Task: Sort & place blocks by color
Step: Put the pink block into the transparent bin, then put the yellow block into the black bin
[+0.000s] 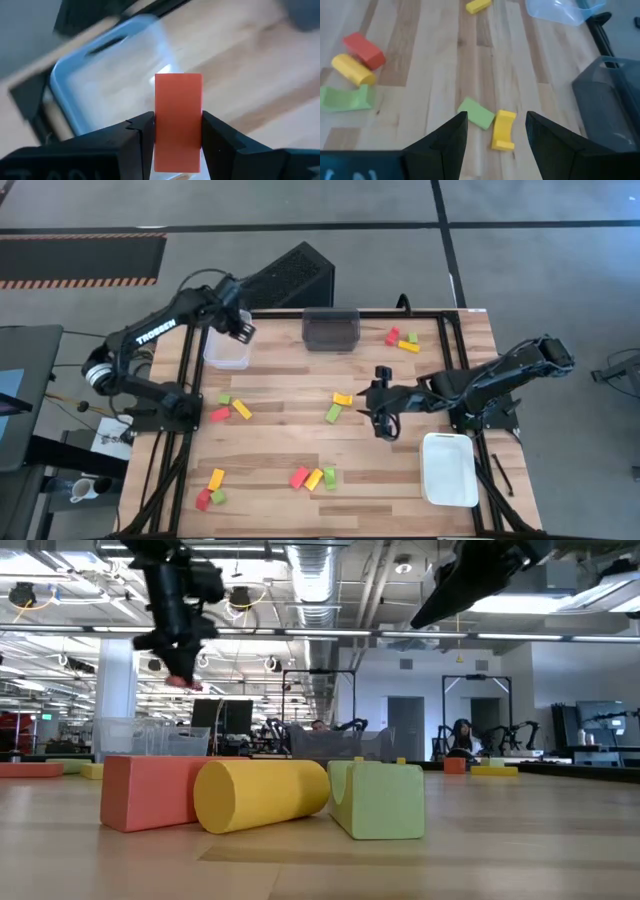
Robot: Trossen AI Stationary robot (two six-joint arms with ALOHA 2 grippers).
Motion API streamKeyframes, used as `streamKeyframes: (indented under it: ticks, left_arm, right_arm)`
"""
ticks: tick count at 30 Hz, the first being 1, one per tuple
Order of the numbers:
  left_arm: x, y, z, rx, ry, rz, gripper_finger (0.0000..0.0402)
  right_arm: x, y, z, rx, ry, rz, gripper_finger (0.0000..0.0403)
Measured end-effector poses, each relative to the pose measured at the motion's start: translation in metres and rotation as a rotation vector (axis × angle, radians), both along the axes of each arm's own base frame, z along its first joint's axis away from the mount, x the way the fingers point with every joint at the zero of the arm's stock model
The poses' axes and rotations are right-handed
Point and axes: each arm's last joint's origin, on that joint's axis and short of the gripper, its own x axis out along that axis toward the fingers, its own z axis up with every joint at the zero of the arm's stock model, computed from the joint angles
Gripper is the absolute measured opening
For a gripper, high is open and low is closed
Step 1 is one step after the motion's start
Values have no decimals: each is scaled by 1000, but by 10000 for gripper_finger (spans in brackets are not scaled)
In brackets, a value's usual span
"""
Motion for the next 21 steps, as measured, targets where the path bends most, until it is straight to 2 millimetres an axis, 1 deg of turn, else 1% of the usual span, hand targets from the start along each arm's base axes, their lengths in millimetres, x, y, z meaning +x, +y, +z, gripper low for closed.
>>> streamKeyframes:
  ticks: [2, 5, 8, 12, 16, 21]
  left_arm:
    - [-9, 5, -9, -36, 15, 56, 107]
    - [-16, 12, -24, -66, 32, 101, 108]
    - [-19, 17, -35, -100, 61, 108, 108]
    - [-16, 22, -46, -131, 100, 82, 117]
    - [-14, 25, -52, -146, 118, 60, 148]
    - [-13, 26, -53, -146, 122, 34, 203]
  right_arm:
    - [0, -2, 0, 0, 2, -8, 225]
    - [1, -4, 0, 1, -3, -14, 225]
    - [1, -4, 0, 7, -3, -18, 225]
    - [1, -4, 0, 16, -3, -19, 225]
    - [1, -3, 0, 17, -2, -19, 225]
    - [1, -4, 0, 19, -3, -20, 225]
